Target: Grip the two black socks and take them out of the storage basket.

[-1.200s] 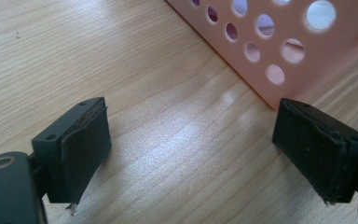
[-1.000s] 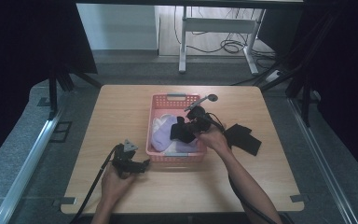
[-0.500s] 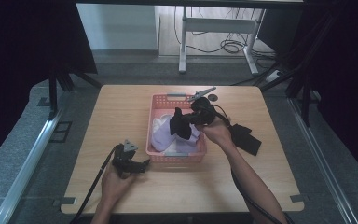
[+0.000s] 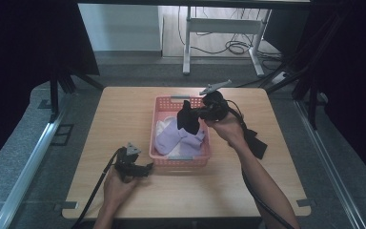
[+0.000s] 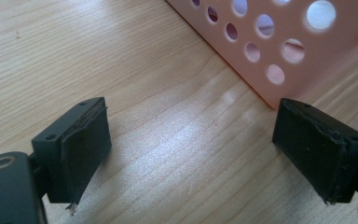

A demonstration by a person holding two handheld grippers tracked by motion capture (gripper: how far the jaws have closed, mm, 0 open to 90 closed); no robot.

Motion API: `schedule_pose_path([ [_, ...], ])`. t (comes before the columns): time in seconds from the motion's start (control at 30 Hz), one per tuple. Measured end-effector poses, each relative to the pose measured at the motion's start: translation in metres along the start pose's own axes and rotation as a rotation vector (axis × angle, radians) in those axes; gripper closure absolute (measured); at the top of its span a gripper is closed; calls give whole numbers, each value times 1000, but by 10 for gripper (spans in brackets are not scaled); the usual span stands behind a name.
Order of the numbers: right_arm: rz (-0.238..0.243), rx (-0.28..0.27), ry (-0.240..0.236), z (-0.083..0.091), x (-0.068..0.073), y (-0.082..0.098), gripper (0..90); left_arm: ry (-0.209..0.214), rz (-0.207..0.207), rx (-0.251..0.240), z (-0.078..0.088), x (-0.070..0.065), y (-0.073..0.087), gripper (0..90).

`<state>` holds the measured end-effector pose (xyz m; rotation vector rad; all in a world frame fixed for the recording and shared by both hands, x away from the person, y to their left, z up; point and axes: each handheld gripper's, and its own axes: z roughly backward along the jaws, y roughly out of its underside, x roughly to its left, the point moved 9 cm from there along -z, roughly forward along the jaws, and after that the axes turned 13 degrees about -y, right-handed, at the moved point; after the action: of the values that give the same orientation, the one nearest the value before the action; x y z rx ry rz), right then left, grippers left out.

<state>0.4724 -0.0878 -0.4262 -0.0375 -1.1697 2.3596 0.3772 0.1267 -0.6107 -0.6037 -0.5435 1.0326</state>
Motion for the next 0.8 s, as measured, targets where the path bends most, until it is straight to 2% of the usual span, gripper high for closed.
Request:
schedule_pose_path([
  [0.37,-5,-40,42,26,-9,-6,862,0,0,0,0,0,0,107],
  [0.8,-23,-61,102,52,-24,0,863,0,0,0,0,0,0,107],
])
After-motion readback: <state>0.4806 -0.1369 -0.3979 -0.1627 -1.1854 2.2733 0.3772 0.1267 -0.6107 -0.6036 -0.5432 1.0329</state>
